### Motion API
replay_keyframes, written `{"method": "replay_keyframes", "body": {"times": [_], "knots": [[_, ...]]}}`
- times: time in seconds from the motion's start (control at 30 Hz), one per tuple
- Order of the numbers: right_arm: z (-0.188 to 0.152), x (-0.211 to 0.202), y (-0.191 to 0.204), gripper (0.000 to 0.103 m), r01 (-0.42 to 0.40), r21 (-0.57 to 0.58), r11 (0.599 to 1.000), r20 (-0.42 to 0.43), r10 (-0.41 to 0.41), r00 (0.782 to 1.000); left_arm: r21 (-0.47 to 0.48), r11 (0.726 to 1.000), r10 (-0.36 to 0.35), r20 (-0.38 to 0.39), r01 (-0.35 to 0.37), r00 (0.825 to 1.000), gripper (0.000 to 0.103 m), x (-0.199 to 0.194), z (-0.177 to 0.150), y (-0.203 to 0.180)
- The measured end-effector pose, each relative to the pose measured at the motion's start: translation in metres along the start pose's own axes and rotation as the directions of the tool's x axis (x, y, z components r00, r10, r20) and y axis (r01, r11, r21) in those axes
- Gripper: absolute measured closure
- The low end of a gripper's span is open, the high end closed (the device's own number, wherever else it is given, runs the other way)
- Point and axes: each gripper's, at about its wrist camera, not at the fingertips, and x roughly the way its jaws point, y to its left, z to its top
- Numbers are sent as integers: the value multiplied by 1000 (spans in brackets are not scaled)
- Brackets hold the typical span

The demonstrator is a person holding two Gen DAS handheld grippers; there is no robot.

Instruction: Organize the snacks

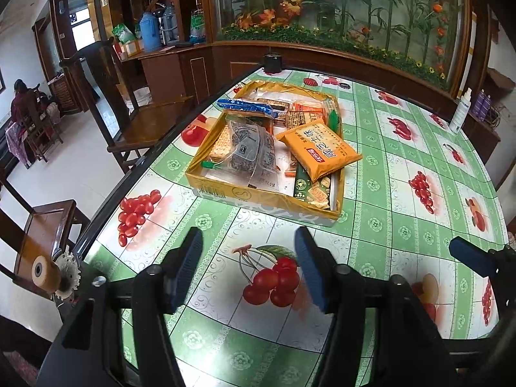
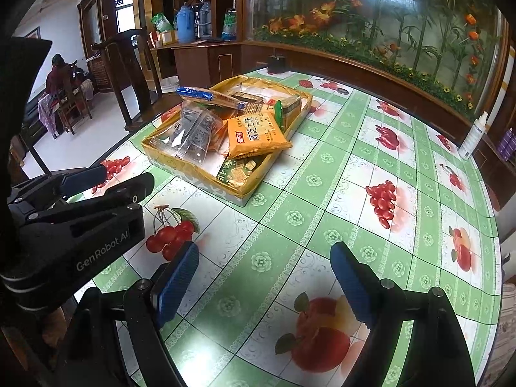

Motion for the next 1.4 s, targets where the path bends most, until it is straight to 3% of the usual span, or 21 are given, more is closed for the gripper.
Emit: {"method": "replay_keyframes", "body": {"times": [0.53, 0.67, 0.8, 0.97, 1.2, 1.4], "knots": [[-2, -3, -5, 18, 22, 19, 1000, 0, -22, 1000, 22, 1000, -17, 6, 16, 1000, 38, -1, 2, -1], [-3, -4, -7, 18, 27, 29, 999, -1, -26, 1000, 40, 999, -5, 10, 5, 1000, 27, -1, 2, -5], [-3, -6, -8, 18, 31, 32, 999, 1, -31, 1000, 48, 999, -9, 20, 8, 1000, 27, -2, 3, -7], [-4, -7, -9, 18, 37, 38, 999, -1, -37, 999, 45, 997, -68, -9, 68, 998, 27, 0, 3, -8], [-5, -7, -15, 18, 44, 54, 998, -3, -44, 999, 48, 999, 20, -2, -20, 1000, 27, 2, 4, -8], [-5, -7, -17, 18, 49, 55, 997, -2, -49, 999, 24, 999, -33, -41, 34, 999, 27, 9, 6, -4]]}}
